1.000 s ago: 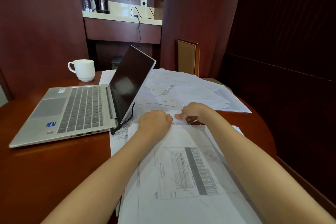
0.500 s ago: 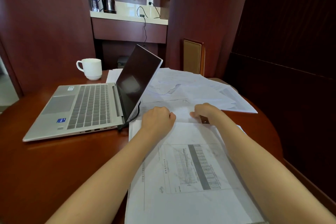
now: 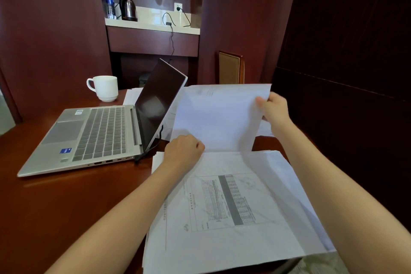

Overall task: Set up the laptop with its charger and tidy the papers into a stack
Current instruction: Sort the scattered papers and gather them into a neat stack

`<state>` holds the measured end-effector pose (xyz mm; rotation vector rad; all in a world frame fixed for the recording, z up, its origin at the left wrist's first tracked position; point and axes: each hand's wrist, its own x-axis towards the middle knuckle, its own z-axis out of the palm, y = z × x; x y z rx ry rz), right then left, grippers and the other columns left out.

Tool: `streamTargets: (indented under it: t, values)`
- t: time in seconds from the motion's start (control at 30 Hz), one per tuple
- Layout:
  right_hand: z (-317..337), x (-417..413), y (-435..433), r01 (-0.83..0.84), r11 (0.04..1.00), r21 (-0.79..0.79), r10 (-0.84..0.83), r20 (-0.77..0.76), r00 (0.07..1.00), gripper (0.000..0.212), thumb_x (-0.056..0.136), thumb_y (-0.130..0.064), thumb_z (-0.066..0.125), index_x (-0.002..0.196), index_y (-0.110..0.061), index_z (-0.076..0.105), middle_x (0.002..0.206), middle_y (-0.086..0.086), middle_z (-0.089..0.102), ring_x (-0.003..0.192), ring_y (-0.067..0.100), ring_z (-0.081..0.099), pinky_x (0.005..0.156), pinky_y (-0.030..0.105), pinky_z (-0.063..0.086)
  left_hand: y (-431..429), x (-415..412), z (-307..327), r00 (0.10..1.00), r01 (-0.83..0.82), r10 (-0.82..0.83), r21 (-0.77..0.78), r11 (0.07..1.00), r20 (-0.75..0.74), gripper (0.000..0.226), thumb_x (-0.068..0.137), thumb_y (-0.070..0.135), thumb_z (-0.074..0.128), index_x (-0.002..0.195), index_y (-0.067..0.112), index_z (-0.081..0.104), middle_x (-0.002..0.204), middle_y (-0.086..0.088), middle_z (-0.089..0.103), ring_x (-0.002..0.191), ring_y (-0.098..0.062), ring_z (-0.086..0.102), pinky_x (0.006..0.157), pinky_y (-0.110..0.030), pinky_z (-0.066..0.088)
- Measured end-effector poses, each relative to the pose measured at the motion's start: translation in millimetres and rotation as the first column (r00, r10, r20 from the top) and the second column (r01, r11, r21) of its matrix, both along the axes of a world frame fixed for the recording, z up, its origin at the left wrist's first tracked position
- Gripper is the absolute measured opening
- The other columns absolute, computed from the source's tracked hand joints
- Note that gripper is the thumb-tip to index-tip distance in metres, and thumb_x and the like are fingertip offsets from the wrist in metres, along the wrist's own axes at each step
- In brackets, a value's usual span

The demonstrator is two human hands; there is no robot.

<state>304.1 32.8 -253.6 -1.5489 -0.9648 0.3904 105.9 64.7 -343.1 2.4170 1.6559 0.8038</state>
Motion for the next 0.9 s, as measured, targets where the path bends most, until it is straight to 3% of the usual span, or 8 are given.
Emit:
streamTargets:
  t: [0.13, 0.2, 0.3, 0.47, 0.57, 0.73, 0.83, 0.9]
  values:
    - [22, 6, -11, -0.028, 0.990, 0.140, 0.046, -0.130, 0.990, 0.020, 0.096, -0.015, 0.048, 0.112, -0.007, 0.057, 0.117, 0.011, 0.060, 0.112, 0.029, 0.056, 0.096, 0.047, 0.048, 0, -2, -1, 0.994, 0.060, -0.058, -0.017, 0.998, 0.096, 0.030, 0.094, 0.022, 0.042, 0.064, 0.014, 0.042, 0.064, 0.003, 0.041, 0.063, -0.018, 0.043, 0.049, -0.026, 0.027]
    - [25, 7, -16, -0.030, 0.983, 0.180, 0.077, -0.263, 0.962, 0.022, 0.097, -0.014, 0.048, 0.117, -0.009, 0.056, 0.117, 0.006, 0.060, 0.111, 0.026, 0.057, 0.095, 0.045, 0.049, -2, 0, 5, 0.981, 0.061, -0.062, 0.011, 0.998, 0.184, 0.019, 0.096, 0.029, 0.040, 0.095, 0.013, 0.050, 0.087, 0.001, 0.050, 0.085, -0.021, 0.049, 0.065, -0.029, 0.040]
    - [28, 9, -24, -0.010, 0.971, 0.239, 0.130, -0.490, 0.862, 0.023, 0.096, -0.009, 0.050, 0.118, -0.008, 0.056, 0.111, 0.007, 0.061, 0.105, 0.025, 0.060, 0.087, 0.041, 0.052, -2, 5, 21, 0.940, 0.024, 0.002, -0.072, 0.997, 0.342, 0.038, 0.098, 0.037, 0.036, 0.126, 0.011, 0.041, 0.121, -0.010, 0.049, 0.112, -0.028, 0.047, 0.093, -0.038, 0.037]
    - [18, 7, -47, 0.036, 0.969, 0.246, 0.139, -0.653, 0.744, 0.033, 0.089, -0.002, 0.046, 0.122, 0.000, 0.050, 0.104, 0.013, 0.059, 0.078, 0.022, 0.059, 0.060, 0.030, 0.050, 3, 22, 64, 0.707, 0.136, 0.141, -0.330, 0.934, 0.693, 0.049, 0.099, 0.041, 0.025, 0.137, 0.011, 0.032, 0.126, -0.003, 0.048, 0.120, -0.030, 0.047, 0.094, -0.036, 0.034]
    - [7, 4, -66, 0.047, 0.984, 0.174, 0.075, -0.633, 0.771, 0.028, 0.087, -0.001, 0.046, 0.115, -0.001, 0.050, 0.084, 0.010, 0.055, 0.069, 0.021, 0.055, 0.061, 0.029, 0.047, 4, 19, 80, 0.486, 0.427, 0.331, -0.550, 0.717, 0.809, 0.055, 0.097, 0.050, 0.024, 0.136, 0.013, 0.036, 0.110, -0.009, 0.061, 0.099, -0.029, 0.059, 0.086, -0.038, 0.041]
    - [-14, 1, -89, -0.015, 0.992, 0.122, 0.093, -0.669, 0.738, 0.019, 0.081, 0.000, 0.044, 0.098, -0.005, 0.051, 0.076, 0.006, 0.054, 0.064, 0.020, 0.053, 0.056, 0.025, 0.044, 2, 16, 66, 0.853, 0.261, 0.167, -0.682, 0.683, 0.495, 0.069, 0.088, 0.065, 0.035, 0.135, 0.016, 0.040, 0.117, -0.009, 0.060, 0.102, -0.024, 0.056, 0.089, -0.035, 0.041]
    - [-22, 2, -96, -0.077, 0.990, 0.119, 0.137, -0.644, 0.753, 0.027, 0.075, -0.004, 0.045, 0.100, -0.005, 0.056, 0.076, 0.006, 0.055, 0.065, 0.020, 0.053, 0.058, 0.025, 0.044, 1, 18, 59, 0.814, 0.429, 0.136, -0.743, 0.514, 0.564, 0.056, 0.087, 0.058, 0.047, 0.126, 0.018, 0.041, 0.101, -0.003, 0.067, 0.086, -0.018, 0.062, 0.077, -0.031, 0.045]
    - [-23, 1, -101, -0.106, 0.989, 0.105, 0.149, -0.625, 0.766, 0.032, 0.066, -0.009, 0.049, 0.098, -0.006, 0.057, 0.076, 0.006, 0.054, 0.065, 0.020, 0.053, 0.059, 0.026, 0.045, 1, 23, 57, 0.794, 0.457, 0.114, -0.710, 0.536, 0.598, 0.048, 0.088, 0.042, 0.056, 0.126, 0.015, 0.043, 0.099, -0.003, 0.065, 0.083, -0.018, 0.061, 0.072, -0.029, 0.047]
